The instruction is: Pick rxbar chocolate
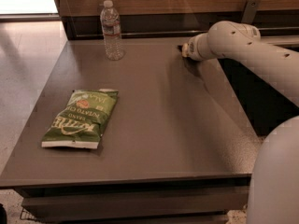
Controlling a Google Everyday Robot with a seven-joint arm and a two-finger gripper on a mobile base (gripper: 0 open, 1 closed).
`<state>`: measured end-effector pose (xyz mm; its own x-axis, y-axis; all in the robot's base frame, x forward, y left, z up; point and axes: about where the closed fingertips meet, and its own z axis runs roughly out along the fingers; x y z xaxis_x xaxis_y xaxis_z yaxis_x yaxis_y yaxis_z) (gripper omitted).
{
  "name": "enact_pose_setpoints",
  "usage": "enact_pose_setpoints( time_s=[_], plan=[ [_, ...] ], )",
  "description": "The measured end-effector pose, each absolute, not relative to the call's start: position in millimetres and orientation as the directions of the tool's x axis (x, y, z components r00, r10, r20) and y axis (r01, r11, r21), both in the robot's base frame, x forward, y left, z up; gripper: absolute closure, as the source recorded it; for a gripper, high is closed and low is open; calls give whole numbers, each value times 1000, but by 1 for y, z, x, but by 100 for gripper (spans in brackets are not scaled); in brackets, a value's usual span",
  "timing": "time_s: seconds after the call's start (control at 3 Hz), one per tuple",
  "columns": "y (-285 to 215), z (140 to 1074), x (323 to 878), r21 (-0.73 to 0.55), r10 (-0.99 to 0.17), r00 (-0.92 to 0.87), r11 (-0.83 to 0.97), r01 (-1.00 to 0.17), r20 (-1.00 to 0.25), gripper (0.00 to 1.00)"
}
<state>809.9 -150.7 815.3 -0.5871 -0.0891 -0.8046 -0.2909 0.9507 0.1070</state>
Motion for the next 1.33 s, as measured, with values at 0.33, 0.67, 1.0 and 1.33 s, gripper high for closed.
enact_pose_setpoints(
  time_s=[0.33, 0.67, 1.0, 1.33],
  plan=[
    [-151, 815, 810, 107, -89, -587, 951, -291, -805, 100],
    [-151, 815, 810, 107, -89, -587, 951, -291, -805, 100],
    [-151, 816, 810, 107, -89, -587, 951, -291, -805, 100],
    [-151, 816, 810, 107, -89, -587, 951, -291, -805, 100]
  ],
)
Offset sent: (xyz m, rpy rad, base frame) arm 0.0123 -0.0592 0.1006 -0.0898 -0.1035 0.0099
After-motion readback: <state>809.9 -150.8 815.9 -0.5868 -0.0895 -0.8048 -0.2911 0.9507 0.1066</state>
